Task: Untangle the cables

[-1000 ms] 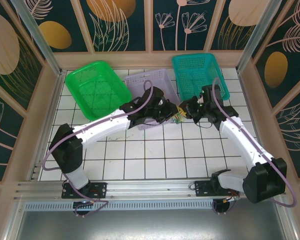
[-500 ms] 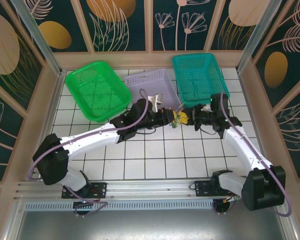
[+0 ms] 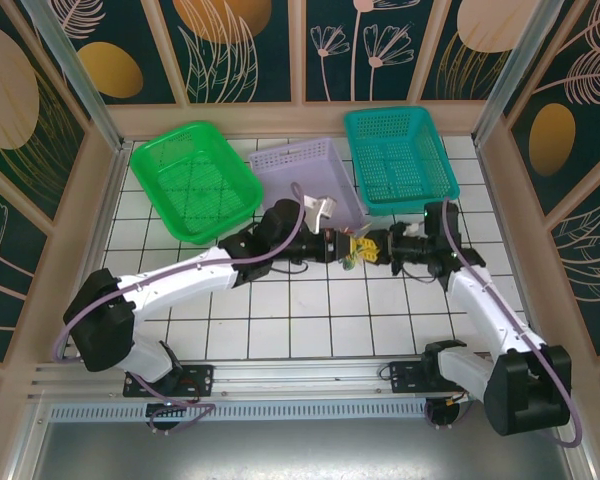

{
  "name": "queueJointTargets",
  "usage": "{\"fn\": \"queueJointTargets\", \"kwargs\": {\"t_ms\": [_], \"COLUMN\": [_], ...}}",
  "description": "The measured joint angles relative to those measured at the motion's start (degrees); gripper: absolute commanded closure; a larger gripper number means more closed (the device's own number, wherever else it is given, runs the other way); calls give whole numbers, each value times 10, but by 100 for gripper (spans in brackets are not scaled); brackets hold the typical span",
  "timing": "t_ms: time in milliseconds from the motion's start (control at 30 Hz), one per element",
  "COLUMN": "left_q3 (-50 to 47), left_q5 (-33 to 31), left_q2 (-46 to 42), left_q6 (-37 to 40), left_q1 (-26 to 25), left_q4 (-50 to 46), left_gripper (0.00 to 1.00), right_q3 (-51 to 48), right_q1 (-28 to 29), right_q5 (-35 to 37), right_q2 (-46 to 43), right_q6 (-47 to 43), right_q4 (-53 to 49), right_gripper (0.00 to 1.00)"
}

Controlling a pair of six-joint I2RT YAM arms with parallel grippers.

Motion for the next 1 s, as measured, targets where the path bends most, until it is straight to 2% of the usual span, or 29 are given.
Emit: {"fn": "queueJointTargets", "kwargs": {"t_ms": [167, 300, 400, 467, 600, 633, 733, 833, 1000], "left_q3": [62, 68, 86, 115, 160, 166, 189, 223, 268], "left_q5": [38, 89, 136, 160, 187, 194, 204, 209, 212], "left_q2": [-15, -23, -14, -2, 14, 18, 37, 65, 99], "left_q6": [-24, -50, -42, -11, 70, 89, 140, 189, 241], "left_q1": [39, 86, 113, 118, 119, 119, 119, 119, 119], "left_q4": [10, 19, -14, -62, -156, -177, -238, -304, -376], "left_gripper": [100, 100, 100, 100, 100, 100, 100, 100, 100], "right_q3": [141, 179, 173, 134, 36, 17, 3, 3, 2], "right_q1": [-24, -20, 24, 75, 133, 145, 195, 278, 350], "right_q5": [196, 301, 377, 415, 431, 431, 456, 508, 564], "right_q2": [-22, -66, -114, -180, -310, -328, -311, -262, -201], "right_q6": [-179, -313, -431, -530, -750, -813, -984, -1118, -1254], "right_q4": [-81, -119, -115, -71, 29, 48, 63, 69, 66], "right_gripper": [39, 30, 29, 27, 21, 2, 1, 1, 1]}}
